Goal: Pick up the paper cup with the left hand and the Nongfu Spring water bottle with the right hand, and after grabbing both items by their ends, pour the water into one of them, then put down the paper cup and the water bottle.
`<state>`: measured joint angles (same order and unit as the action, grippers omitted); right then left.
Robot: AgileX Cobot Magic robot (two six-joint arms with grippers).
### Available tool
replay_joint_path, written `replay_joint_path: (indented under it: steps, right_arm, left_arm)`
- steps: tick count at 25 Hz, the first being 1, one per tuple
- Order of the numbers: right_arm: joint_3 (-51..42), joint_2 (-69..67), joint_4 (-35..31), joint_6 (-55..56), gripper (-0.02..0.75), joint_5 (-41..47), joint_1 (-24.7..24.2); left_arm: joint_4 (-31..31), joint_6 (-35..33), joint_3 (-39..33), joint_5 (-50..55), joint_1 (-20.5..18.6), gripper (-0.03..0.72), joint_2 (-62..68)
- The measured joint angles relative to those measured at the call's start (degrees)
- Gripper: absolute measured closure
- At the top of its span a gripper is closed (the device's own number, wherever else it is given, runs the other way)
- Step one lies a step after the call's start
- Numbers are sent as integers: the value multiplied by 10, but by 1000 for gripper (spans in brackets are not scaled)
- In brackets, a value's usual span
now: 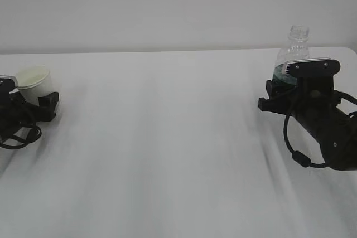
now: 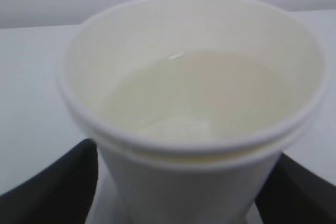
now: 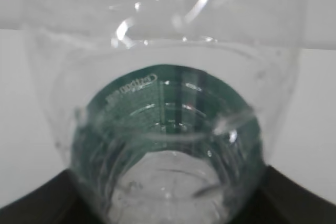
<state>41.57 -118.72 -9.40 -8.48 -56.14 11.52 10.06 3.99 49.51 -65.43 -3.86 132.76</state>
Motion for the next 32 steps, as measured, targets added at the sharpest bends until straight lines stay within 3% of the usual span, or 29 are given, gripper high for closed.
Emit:
replay_joint_path:
  steps: [22, 32]
  right_arm:
    - [0, 0, 0, 0, 290, -1, 0]
    - [6, -14, 0, 0, 290, -26, 0]
  left_arm:
    - [10, 0, -146, -1, 2, 62, -106]
    - [41, 0, -176, -2, 50, 80, -185]
